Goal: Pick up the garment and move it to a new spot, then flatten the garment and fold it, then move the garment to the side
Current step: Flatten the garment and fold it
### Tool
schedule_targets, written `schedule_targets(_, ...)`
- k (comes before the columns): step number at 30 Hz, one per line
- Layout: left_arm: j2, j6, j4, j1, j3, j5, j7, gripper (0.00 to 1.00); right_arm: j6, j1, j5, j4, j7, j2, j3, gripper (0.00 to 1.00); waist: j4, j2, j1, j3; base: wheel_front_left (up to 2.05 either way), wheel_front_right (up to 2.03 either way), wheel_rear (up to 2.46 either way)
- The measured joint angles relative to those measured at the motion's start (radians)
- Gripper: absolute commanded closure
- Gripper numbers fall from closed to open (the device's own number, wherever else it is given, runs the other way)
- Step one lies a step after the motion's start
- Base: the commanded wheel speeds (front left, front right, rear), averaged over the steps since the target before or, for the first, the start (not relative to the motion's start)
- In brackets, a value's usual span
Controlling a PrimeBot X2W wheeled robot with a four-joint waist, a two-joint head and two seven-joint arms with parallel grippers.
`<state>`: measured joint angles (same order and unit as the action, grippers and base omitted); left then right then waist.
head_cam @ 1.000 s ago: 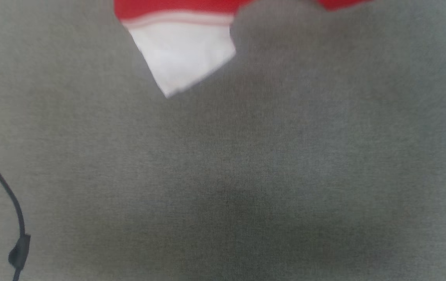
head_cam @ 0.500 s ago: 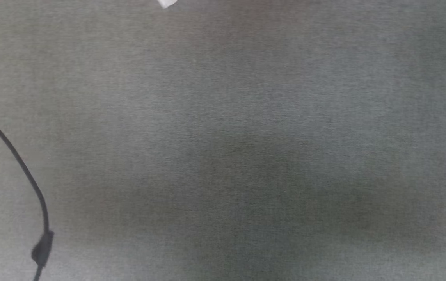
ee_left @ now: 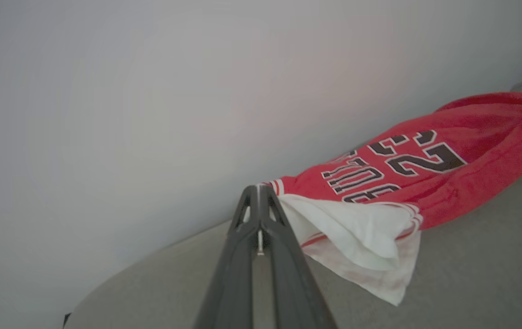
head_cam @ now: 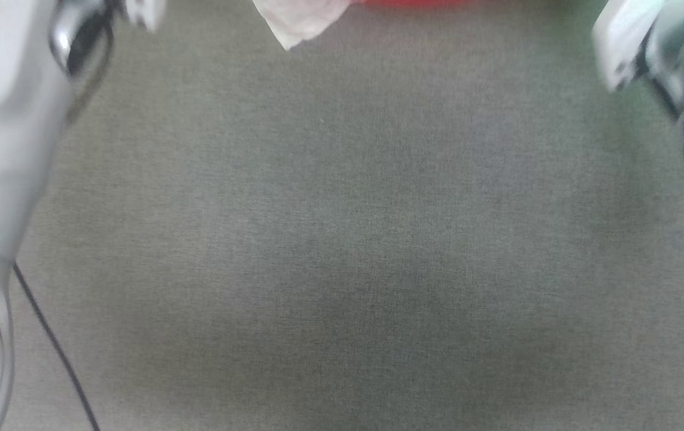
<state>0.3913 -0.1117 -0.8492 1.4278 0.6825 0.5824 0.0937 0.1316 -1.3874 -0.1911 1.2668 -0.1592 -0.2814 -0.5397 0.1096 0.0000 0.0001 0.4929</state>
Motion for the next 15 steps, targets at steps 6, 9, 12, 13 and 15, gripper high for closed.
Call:
schedule_targets(6,0.075,-0.009,0.154,-0.207,0.026,0.101,0.182,1.00,0.000,0.172,-0.203,-0.164,0.110,-0.056,-0.172,1.00,0.003,0.0000,0.0000,-0.076,0.00,0.00,0.00)
schedule_targets(9,0.125,-0.002,0.263,-0.327,0.030,0.149,0.267,1.00,0.000,0.244,-0.322,-0.286,0.174,-0.140,-0.248,1.00,0.004,0.0000,0.0000,-0.108,0.00,0.00,0.00)
schedule_targets(12,0.175,0.040,0.394,-0.447,0.029,0.195,0.347,1.00,0.000,0.306,-0.425,-0.401,0.228,-0.230,-0.306,1.00,0.006,0.0000,0.0000,-0.136,0.00,0.00,0.00)
schedule_targets(13,0.193,0.057,0.441,-0.489,0.028,0.216,0.369,1.00,0.000,0.325,-0.455,-0.437,0.243,-0.258,-0.322,1.00,0.007,0.0000,0.0000,-0.144,0.00,0.00,0.00)
schedule_targets(15,0.231,0.098,0.537,-0.570,0.024,0.240,0.403,1.00,0.000,0.363,-0.505,-0.499,0.267,-0.309,-0.348,1.00,0.008,0.0000,0.0000,-0.161,0.00,0.00,0.00)
